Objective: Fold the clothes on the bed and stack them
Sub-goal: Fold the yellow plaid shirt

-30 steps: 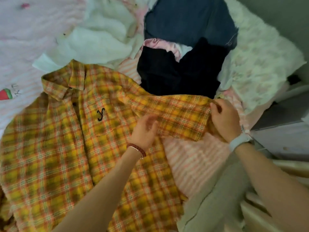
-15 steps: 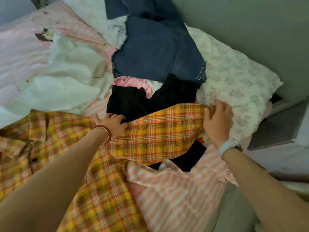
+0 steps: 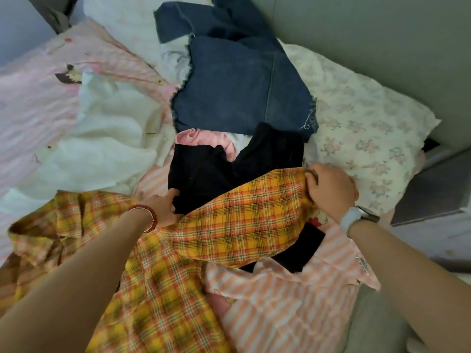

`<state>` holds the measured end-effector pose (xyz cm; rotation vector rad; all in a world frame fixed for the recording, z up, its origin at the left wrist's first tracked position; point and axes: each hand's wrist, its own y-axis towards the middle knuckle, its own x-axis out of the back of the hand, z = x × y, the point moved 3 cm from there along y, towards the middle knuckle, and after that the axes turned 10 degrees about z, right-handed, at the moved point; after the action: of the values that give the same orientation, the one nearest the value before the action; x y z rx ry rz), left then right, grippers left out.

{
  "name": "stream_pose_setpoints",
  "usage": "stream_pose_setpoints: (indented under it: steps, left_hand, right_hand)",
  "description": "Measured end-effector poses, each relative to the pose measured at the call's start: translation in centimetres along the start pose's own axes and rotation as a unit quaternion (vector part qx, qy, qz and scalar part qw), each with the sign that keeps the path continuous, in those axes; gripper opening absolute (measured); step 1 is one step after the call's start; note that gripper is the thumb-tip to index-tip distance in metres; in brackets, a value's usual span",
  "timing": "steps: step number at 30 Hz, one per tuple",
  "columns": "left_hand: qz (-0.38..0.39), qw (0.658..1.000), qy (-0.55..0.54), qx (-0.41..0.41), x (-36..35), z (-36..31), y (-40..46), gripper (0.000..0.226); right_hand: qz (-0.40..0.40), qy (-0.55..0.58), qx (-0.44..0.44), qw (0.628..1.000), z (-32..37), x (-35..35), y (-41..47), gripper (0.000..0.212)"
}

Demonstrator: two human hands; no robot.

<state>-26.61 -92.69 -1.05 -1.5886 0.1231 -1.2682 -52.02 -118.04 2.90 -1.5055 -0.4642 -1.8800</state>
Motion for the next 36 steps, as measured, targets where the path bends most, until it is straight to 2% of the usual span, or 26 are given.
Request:
stream_pose_setpoints:
  steps: [3, 5, 7, 9, 11, 14, 16, 19, 22, 24, 26, 29, 31, 32, 33, 35, 36]
  left_hand:
    - [-0.024, 0.999, -0.022, -0.033, 1.1, 0.7, -0.2, 0.039]
    - [-0.089, 0.989, -0.109, -0.046, 2.4, 1.7, -0.4, 0.026]
    - [-0.193, 0.951, -0.238, -0.036, 4.0, 3.0, -1.2, 0.021]
    - [-0.280, 0.914, -0.293, -0.018, 5.0, 3.3, -1.9, 0.019]
    - [-0.302, 0.914, -0.270, 0.008, 5.5, 2.5, -2.2, 0.020]
    - [-0.287, 0.920, -0.264, 0.026, 5.0, 0.5, -2.8, 0.026]
    - [-0.274, 0.907, -0.321, 0.007, 4.4, -0.2, -3.8, 0.030]
    - [-0.258, 0.875, -0.407, -0.049, 2.9, -0.2, -6.6, 0.028]
    - [-0.192, 0.840, -0.501, -0.082, -0.6, 1.9, -10.6, 0.026]
    - [-0.111, 0.787, -0.602, -0.082, -3.8, 4.4, -13.3, 0.026]
    - [-0.044, 0.715, -0.696, -0.052, -7.4, 7.4, -16.2, 0.024]
    - [0.001, 0.630, -0.776, -0.008, -13.5, 11.6, -20.2, 0.026]
    - [0.039, 0.560, -0.827, 0.010, -17.9, 13.8, -22.8, 0.036]
    - [0.061, 0.521, -0.851, 0.020, -20.2, 14.6, -23.9, 0.042]
    - [0.080, 0.497, -0.864, 0.027, -22.6, 15.3, -24.9, 0.048]
    - [0.100, 0.501, -0.859, 0.044, -27.2, 16.4, -26.5, 0.057]
    - [0.097, 0.502, -0.857, 0.060, -29.4, 16.9, -27.1, 0.057]
  right_hand:
    - [-0.075, 0.011, -0.024, 0.997, -0.1, 0.9, -0.7, 0.025]
    - [-0.095, 0.002, -0.027, 0.995, -0.5, 1.4, -0.7, 0.027]
    - [-0.104, -0.009, -0.033, 0.994, -0.8, 2.1, -0.5, 0.030]
    - [-0.101, -0.031, -0.040, 0.994, -0.9, 2.7, -0.1, 0.035]
    - [-0.070, -0.073, -0.065, 0.993, -0.7, 3.4, 0.2, 0.039]
    - [0.002, -0.107, -0.095, 0.990, 0.5, 4.3, 0.1, 0.037]
    - [0.055, -0.054, -0.084, 0.993, 2.2, 4.7, -0.6, 0.034]
    - [0.162, 0.103, -0.016, 0.981, 6.4, 5.3, -2.6, 0.034]
    - [0.292, 0.271, 0.069, 0.915, 11.9, 5.8, -6.1, 0.028]
    - [0.382, 0.344, 0.120, 0.849, 16.1, 5.5, -9.0, 0.022]
    - [0.453, 0.336, 0.169, 0.808, 20.5, 3.8, -12.1, 0.028]
    - [0.516, 0.259, 0.214, 0.788, 27.4, -0.7, -17.7, 0.053]
    - [0.552, 0.249, 0.228, 0.762, 31.7, -3.6, -22.5, 0.061]
    - [0.585, 0.263, 0.223, 0.734, 33.6, -5.1, -25.0, 0.063]
    - [0.626, 0.289, 0.203, 0.695, 35.1, -6.6, -27.5, 0.064]
    - [0.696, 0.346, 0.121, 0.618, 37.1, -9.8, -32.1, 0.062]
    - [0.701, 0.360, 0.092, 0.609, 37.5, -11.4, -34.0, 0.059]
